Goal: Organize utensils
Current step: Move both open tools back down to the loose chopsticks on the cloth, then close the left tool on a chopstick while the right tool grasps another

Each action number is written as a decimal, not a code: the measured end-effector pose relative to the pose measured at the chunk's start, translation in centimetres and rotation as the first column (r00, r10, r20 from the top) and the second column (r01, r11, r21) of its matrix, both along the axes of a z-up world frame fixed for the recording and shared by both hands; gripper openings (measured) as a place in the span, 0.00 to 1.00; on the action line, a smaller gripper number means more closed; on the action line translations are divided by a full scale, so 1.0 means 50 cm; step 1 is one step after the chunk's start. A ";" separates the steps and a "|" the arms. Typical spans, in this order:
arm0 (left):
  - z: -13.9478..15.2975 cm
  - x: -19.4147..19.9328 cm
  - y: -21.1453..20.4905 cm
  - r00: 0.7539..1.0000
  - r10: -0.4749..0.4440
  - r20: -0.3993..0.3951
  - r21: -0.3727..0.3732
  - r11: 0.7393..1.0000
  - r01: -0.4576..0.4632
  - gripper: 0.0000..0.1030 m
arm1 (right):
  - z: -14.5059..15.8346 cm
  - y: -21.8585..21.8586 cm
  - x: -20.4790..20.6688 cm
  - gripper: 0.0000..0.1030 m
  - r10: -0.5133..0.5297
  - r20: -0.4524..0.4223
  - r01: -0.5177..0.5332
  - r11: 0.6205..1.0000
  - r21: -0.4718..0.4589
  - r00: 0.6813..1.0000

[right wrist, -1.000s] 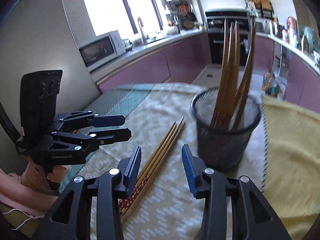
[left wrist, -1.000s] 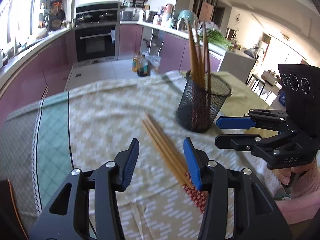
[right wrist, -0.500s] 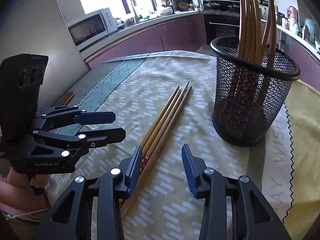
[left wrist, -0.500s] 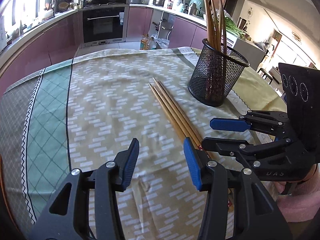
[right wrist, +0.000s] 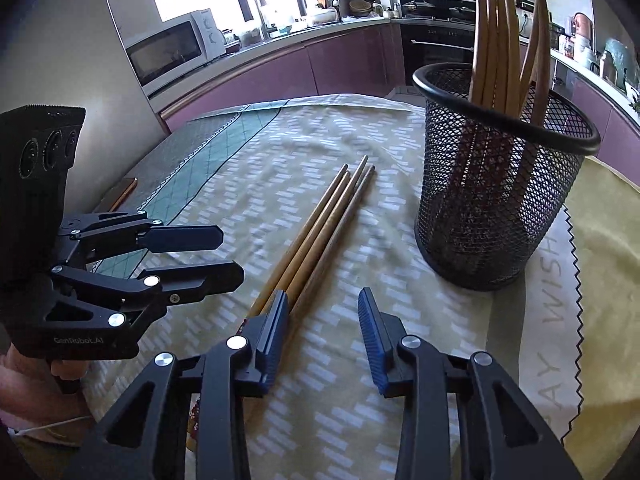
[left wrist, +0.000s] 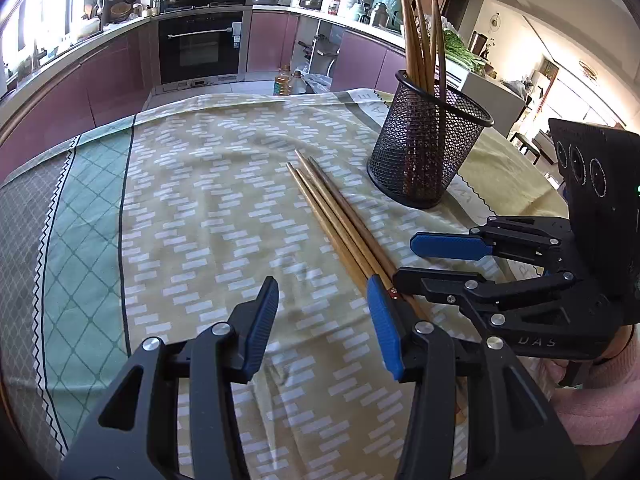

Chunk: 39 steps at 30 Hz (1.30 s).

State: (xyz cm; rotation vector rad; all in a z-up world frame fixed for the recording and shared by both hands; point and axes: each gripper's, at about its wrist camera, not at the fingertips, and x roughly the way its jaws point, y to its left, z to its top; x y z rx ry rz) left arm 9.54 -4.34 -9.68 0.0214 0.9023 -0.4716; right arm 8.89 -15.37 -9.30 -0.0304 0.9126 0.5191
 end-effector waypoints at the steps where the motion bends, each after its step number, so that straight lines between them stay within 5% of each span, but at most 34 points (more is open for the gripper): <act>1: -0.001 0.002 -0.002 1.000 0.000 -0.001 0.004 1.000 0.000 0.44 | 0.000 -0.001 0.000 0.31 -0.002 -0.001 0.002 1.000 -0.001 1.000; 19: -0.020 0.041 -0.044 1.000 -0.020 -0.019 0.059 0.998 0.022 0.44 | -0.001 -0.011 0.004 0.31 -0.006 -0.009 0.006 1.000 0.013 1.000; 27: -0.020 0.048 -0.034 0.999 -0.022 -0.027 0.067 0.997 0.024 0.31 | -0.004 -0.009 0.009 0.31 -0.006 -0.006 0.006 1.000 0.007 1.000; 39: -0.022 0.067 -0.035 0.999 -0.025 -0.031 0.086 0.996 0.028 0.29 | -0.004 0.024 0.047 0.27 -0.019 0.025 0.021 0.999 -0.049 1.000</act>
